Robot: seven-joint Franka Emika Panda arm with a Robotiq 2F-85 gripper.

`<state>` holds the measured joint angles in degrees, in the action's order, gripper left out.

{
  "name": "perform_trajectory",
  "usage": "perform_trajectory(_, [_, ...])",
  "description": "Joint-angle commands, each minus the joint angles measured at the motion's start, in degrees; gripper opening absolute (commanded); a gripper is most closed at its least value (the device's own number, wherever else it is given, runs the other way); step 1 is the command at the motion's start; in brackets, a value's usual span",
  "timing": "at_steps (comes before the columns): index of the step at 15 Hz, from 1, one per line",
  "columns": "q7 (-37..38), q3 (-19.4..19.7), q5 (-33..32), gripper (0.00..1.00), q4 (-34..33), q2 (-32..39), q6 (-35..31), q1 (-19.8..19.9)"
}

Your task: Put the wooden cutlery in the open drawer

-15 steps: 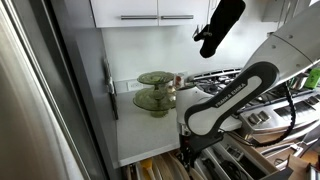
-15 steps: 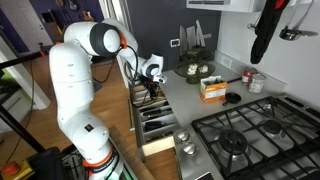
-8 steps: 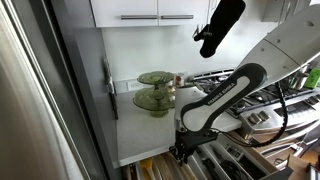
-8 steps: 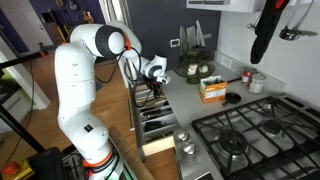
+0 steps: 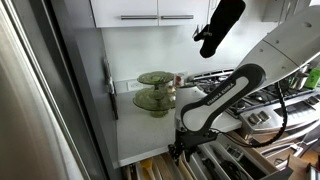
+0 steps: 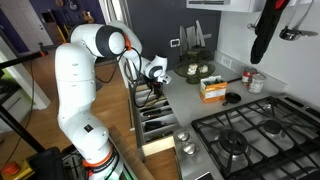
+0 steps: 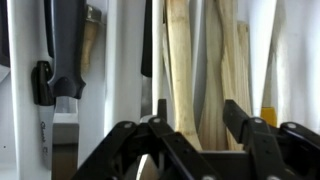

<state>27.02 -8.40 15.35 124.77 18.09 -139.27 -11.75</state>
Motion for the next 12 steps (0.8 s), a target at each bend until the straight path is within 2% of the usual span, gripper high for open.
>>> perform_trajectory(1, [0.14,-0.07,1.34,0.92,5.13,-6.15,1.02,0.01])
perform_trajectory(2, [0.19,-0.21,1.22,1.00,6.67,-8.22,1.26,-0.10])
perform_trajectory(6, [1.24,-0.77,-1.75,1.00,14.26,-18.89,-0.83,-1.06])
perform_trajectory(12, [1.42,-3.59,-0.83,1.00,20.82,-33.38,0.39,-0.69])
